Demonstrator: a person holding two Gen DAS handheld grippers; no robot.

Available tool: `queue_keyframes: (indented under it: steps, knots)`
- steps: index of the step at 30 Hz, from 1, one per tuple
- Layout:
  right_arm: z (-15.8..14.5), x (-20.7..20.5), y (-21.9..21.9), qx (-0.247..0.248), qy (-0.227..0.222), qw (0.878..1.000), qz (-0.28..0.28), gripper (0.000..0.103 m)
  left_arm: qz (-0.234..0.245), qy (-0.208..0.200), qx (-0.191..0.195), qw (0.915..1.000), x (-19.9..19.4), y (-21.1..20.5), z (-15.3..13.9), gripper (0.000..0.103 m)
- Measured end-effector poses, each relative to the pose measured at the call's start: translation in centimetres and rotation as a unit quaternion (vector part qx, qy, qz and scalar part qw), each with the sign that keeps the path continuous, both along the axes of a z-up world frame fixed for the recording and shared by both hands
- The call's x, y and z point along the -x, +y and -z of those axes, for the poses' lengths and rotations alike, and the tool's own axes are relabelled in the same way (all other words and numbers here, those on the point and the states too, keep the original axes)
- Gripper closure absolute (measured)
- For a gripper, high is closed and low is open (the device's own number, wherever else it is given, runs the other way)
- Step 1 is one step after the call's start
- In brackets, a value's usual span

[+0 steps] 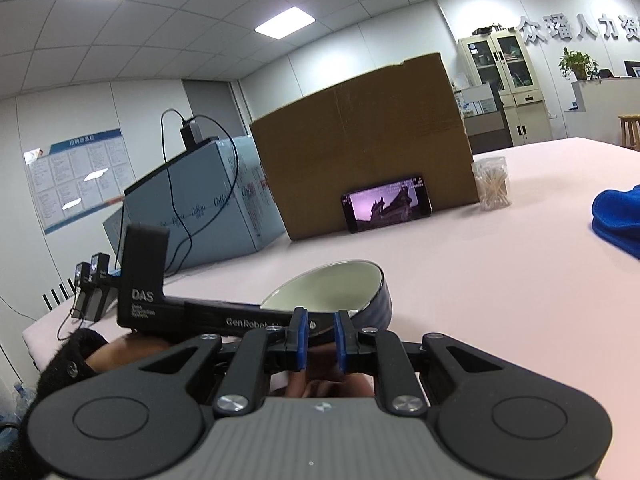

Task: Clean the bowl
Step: 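Pull the brown cloth away from the bowl with the right gripper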

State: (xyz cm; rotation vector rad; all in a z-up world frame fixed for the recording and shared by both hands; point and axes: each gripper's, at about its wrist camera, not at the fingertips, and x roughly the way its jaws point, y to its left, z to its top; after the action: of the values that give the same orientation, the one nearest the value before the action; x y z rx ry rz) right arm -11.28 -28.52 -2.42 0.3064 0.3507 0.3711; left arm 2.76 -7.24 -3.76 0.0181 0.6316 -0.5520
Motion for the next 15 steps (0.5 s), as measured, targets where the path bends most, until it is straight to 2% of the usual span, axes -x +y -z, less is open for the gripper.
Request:
queue_keyframes:
  steps: [4,6,8,11,15]
  knots:
    - [-0.3,0.4,-0.1,0.012,-0.001,1.0,-0.012,0.085,0.0,0.0,0.0,1.0,0.0,0.0,0.0,0.0]
    - [-0.1,0.2,0.2,0.023,0.006,1.0,-0.009,0.073,0.0,0.0,0.0,1.0,0.0,0.0,0.0,0.0]
    - [0.2,-0.1,0.6,0.029,0.016,0.999,-0.009,0.054,0.0,0.0,0.0,1.0,0.0,0.0,0.0,0.0]
    - [0.9,-0.7,1.5,0.041,0.034,0.998,-0.016,0.038,0.0,0.0,0.0,1.0,0.0,0.0,0.0,0.0]
    - [1.6,-1.5,3.1,0.072,0.051,0.996,-0.022,0.033,0.0,0.0,0.0,1.0,-0.1,0.0,0.0,0.0]
